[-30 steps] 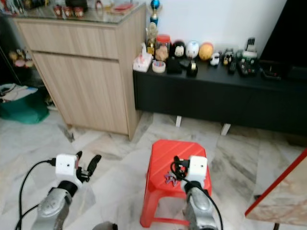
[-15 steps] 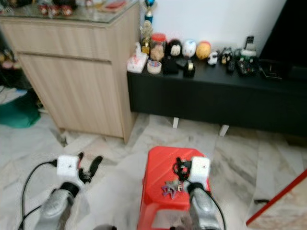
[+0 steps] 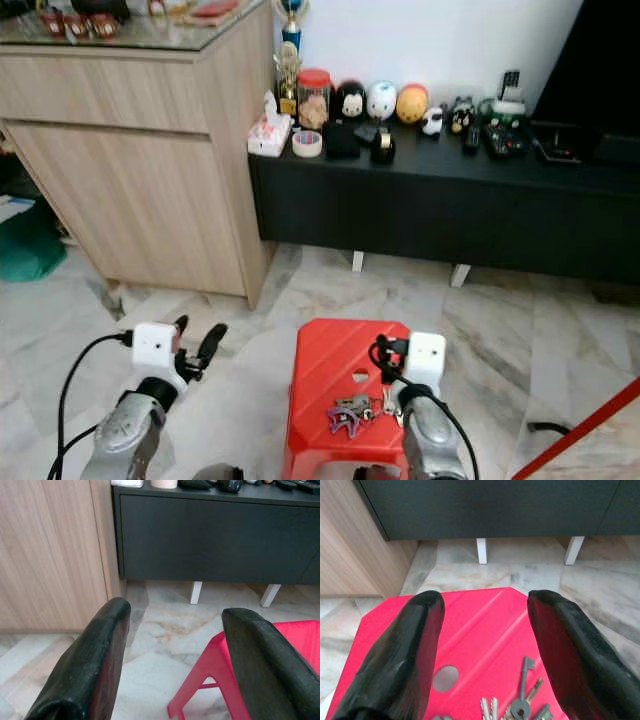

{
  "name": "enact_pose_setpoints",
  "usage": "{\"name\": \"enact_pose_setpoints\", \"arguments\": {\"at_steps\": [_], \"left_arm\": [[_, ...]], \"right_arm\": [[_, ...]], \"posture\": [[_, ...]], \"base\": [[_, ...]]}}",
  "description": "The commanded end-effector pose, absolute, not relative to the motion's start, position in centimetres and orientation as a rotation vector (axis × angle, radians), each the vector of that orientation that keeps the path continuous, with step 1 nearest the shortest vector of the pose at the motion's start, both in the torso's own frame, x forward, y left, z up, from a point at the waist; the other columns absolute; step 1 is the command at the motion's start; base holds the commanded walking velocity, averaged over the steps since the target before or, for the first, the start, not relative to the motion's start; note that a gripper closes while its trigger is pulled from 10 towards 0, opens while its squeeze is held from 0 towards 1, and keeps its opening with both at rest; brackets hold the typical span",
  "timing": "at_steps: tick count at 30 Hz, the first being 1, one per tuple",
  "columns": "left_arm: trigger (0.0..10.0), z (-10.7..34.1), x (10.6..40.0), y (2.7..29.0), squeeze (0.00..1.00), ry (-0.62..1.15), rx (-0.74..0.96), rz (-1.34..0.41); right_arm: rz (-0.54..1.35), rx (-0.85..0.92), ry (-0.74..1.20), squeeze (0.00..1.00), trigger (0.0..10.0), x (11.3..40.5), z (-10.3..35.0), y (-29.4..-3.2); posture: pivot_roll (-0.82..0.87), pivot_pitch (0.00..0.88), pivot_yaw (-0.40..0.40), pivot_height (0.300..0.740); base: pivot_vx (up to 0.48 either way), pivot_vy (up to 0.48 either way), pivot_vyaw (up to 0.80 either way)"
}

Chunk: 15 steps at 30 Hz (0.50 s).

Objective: Hang keys on a hook

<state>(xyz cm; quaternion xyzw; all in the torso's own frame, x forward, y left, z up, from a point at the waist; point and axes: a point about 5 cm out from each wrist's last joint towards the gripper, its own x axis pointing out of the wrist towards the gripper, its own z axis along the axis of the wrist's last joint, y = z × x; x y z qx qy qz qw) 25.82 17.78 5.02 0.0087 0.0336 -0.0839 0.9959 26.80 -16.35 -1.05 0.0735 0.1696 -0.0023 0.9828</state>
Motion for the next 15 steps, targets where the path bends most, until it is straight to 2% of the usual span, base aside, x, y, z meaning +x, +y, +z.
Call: {"name": "enact_pose_setpoints", "arguments": {"at_steps": [1,15], "left_arm": [[10.0,4.85,25.7,18.04,0.0,0.074,0.011,-0.159],[10.0,4.72,25.62,17.84,0.0,0.082,0.01,-0.164]], "right_arm": [[0.002,0.157,0.373,0.0,10.0,26.47,-1.54,-16.02],[0.013,0.155,0.414,0.0,10.0,26.09,-2.13,-16.17]], "posture": [[0.1,0.0,-0.056,0.65],[0.1,0.0,-0.055,0.646]], "base": [[0.0,0.0,0.0],[0.0,0.0,0.0]]}}
